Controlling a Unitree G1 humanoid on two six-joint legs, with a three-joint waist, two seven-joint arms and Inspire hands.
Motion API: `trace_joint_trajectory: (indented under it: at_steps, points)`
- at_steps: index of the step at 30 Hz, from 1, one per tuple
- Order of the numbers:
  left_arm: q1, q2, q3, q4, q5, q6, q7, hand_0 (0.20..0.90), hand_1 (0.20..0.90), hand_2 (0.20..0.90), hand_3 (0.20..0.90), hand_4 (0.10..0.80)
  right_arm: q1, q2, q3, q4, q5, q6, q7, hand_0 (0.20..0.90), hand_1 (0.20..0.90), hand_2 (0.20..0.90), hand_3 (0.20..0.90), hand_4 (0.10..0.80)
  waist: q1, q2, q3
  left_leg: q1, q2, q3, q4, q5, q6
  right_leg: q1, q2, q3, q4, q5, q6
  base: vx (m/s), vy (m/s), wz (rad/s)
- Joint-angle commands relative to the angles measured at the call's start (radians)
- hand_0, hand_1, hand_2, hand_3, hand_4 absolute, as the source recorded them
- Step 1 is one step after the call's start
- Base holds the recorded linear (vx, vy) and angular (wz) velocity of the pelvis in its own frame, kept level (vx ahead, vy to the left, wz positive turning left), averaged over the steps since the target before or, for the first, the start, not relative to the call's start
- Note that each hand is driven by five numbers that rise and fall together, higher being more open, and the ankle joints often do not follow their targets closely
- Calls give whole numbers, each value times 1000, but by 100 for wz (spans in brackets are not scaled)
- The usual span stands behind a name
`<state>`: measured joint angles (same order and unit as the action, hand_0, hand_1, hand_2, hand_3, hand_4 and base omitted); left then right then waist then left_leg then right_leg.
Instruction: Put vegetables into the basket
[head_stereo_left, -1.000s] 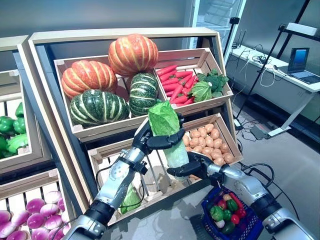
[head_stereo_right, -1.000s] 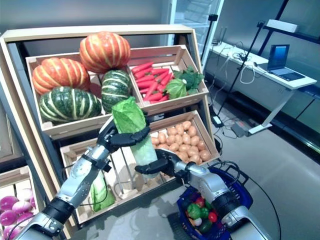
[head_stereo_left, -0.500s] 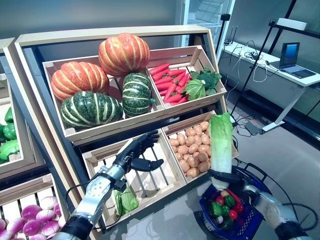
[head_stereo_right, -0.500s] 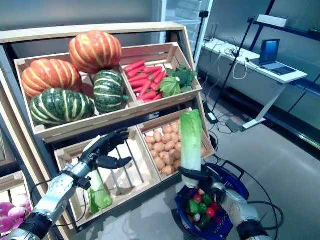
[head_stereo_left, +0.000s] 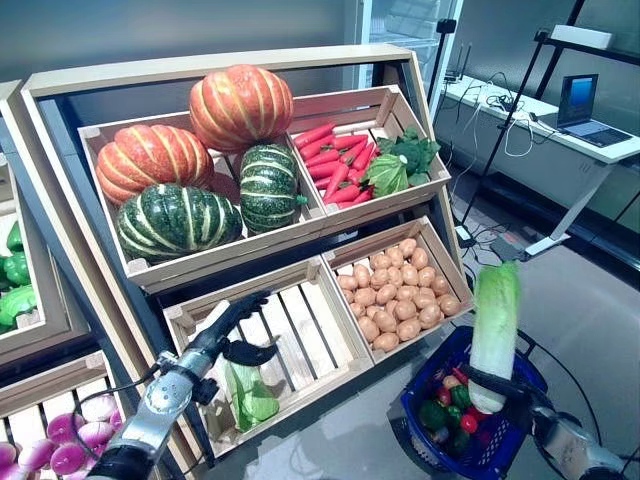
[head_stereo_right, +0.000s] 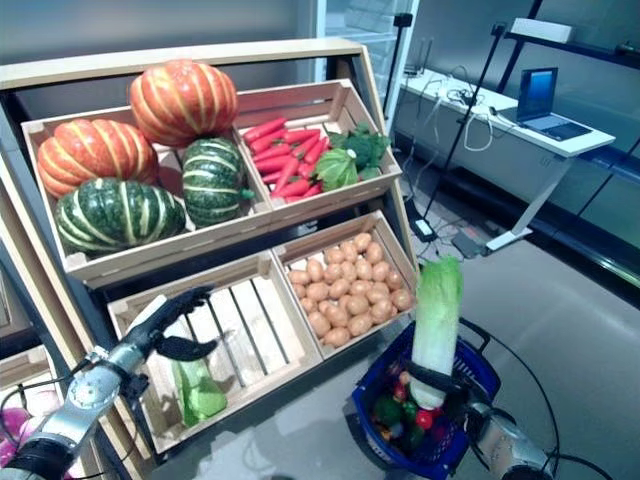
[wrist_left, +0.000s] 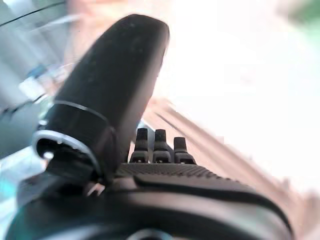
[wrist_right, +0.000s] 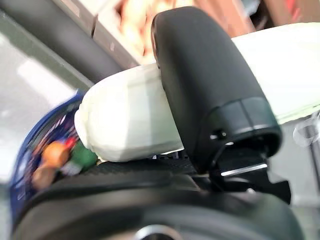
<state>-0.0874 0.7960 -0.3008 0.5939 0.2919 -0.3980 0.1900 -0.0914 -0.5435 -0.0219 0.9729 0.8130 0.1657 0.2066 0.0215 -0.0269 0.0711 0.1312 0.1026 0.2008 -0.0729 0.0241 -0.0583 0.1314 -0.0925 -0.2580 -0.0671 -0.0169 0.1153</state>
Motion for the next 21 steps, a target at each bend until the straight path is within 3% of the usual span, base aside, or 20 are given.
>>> trace_joint_trajectory:
  at_steps: [1, 3, 6, 11, 14, 21]
  points:
    - [-260, 103, -8, 1, 163, -112, 308, 900, 900, 900, 900, 800, -237, -116, 12, 44, 138, -135, -61, 300, 300, 300, 300, 400, 12, 26, 124, -158, -26, -9, 260, -160, 51, -143, -34, -25, 223, -99, -80, -402, -24, 5]
    - [-335, 129, -66, 50, 243, -96, 422, 900, 900, 900, 900, 800, -315, -123, 41, 123, 184, -157, -75, 300, 300, 300, 300, 400, 10, 31, 195, -265, -9, -25, 389, -196, 57, -249, -63, -10, 344, -124, -88, -328, -13, 8]
    - [-392, 151, -120, 79, 293, -80, 492, 900, 900, 900, 900, 800, -380, -145, 50, 201, 205, -168, -125, 300, 300, 300, 300, 400, 8, 41, 247, -372, 1, -34, 517, -245, 68, -355, -91, 3, 479, -170, -102, -166, 11, 1]
    - [-492, 173, -219, 133, 365, -40, 591, 900, 900, 900, 900, 800, -483, -188, 43, 306, 258, -123, -183, 300, 300, 300, 300, 400, 8, 65, 302, -523, -1, -43, 680, -309, 71, -521, -134, 19, 691, -234, -108, -128, 30, 6]
    - [-562, 170, -270, 202, 373, -36, 637, 900, 900, 900, 900, 800, -556, -214, 63, 348, 262, -92, -191, 300, 300, 300, 300, 400, 4, 77, 320, -627, -3, -41, 800, -354, 78, -640, -168, 44, 843, -285, -120, -139, 42, 0]
    - [-676, 167, -371, 276, 391, 6, 686, 900, 900, 900, 900, 800, -694, -265, 143, 412, 256, -39, -180, 300, 300, 300, 300, 400, -3, 114, 342, -790, -3, -42, 991, -431, 75, -832, -204, 100, 1063, -369, -141, -92, 38, 3]
